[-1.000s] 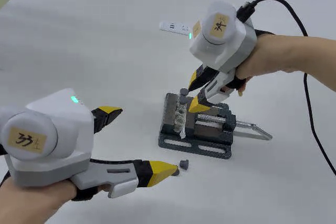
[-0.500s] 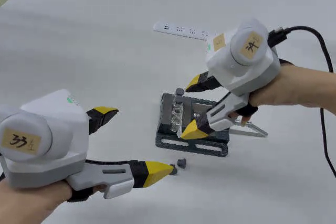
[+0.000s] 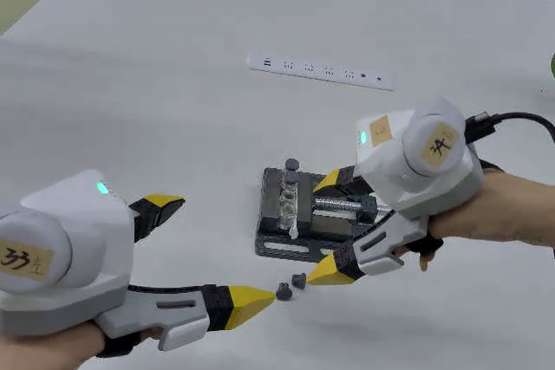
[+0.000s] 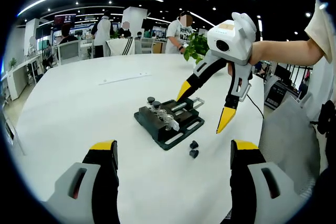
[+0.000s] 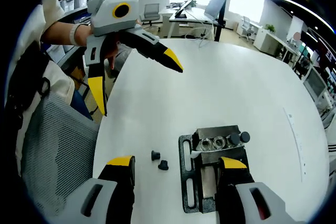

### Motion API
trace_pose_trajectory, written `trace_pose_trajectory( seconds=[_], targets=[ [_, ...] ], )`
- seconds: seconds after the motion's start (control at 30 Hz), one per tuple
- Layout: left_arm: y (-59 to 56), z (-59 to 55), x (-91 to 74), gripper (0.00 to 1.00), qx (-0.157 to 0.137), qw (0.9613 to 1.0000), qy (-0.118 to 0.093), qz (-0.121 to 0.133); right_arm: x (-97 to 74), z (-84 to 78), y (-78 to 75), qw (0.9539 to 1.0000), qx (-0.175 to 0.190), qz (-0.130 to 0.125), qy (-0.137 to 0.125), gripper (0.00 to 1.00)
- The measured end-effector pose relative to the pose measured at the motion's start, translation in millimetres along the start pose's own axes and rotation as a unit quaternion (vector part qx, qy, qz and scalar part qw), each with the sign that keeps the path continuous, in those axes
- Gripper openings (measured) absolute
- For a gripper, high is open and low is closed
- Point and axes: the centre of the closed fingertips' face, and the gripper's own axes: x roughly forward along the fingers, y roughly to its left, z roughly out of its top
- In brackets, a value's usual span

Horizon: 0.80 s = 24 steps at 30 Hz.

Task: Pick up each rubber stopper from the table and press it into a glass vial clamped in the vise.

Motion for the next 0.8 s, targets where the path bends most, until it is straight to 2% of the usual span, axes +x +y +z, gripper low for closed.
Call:
trace_pose_trajectory(
  seconds=[0.17, 0.4, 0.7, 0.8],
  targets=[
    [2.5, -3.2, -6.5, 0.87, 0.002, 1.0000, 0.003, 0.005, 9.5, -6.0, 7.8, 0.9998, 0.011, -0.008, -0.012, 0.58],
    [3.2, -7.1, -11.1, 0.87, -0.002, 0.9999, 0.003, 0.011, 23.2, -18.5, 11.1, 0.9996, 0.011, -0.024, -0.011, 0.49],
    [-1.3, -9.2, -10.1, 0.87, -0.010, 0.9999, 0.002, 0.010, 33.3, -29.8, 11.5, 0.9983, 0.024, -0.051, -0.015, 0.36],
    [-3.4, -10.2, -9.2, 0.87, -0.012, 0.9999, 0.003, 0.009, 36.9, -32.4, 13.9, 0.9980, 0.035, -0.048, -0.022, 0.31]
  ],
)
